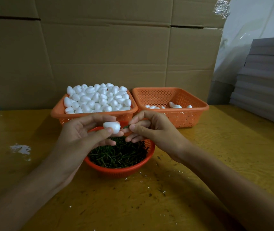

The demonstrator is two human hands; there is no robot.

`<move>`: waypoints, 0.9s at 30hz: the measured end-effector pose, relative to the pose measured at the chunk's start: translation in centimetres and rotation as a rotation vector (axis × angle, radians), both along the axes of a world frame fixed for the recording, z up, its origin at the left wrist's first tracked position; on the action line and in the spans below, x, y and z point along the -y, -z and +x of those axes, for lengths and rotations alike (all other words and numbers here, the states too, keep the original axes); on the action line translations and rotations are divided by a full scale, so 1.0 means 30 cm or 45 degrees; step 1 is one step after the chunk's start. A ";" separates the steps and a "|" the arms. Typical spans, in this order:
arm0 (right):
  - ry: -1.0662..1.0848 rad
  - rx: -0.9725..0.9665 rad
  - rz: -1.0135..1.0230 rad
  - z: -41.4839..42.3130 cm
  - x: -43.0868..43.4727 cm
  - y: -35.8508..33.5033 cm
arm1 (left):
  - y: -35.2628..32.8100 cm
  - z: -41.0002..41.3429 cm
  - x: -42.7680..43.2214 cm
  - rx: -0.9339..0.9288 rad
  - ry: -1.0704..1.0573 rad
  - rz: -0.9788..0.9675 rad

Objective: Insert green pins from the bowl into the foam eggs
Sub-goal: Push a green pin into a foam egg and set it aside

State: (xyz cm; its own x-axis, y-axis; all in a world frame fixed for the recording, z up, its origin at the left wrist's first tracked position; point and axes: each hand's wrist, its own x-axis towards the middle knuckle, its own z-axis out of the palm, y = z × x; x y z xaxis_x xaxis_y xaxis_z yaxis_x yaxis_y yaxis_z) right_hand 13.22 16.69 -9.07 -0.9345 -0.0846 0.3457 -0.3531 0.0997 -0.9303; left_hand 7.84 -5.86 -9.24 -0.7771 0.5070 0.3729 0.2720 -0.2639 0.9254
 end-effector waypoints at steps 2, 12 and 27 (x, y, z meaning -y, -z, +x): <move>0.016 -0.008 0.024 0.000 0.001 0.000 | -0.003 0.003 -0.001 -0.003 -0.005 -0.001; 0.013 -0.059 0.158 -0.004 0.016 0.013 | -0.007 0.003 0.000 -0.004 -0.040 -0.035; 0.051 -0.087 0.155 -0.006 0.017 0.019 | -0.009 -0.003 0.003 -0.030 -0.017 -0.100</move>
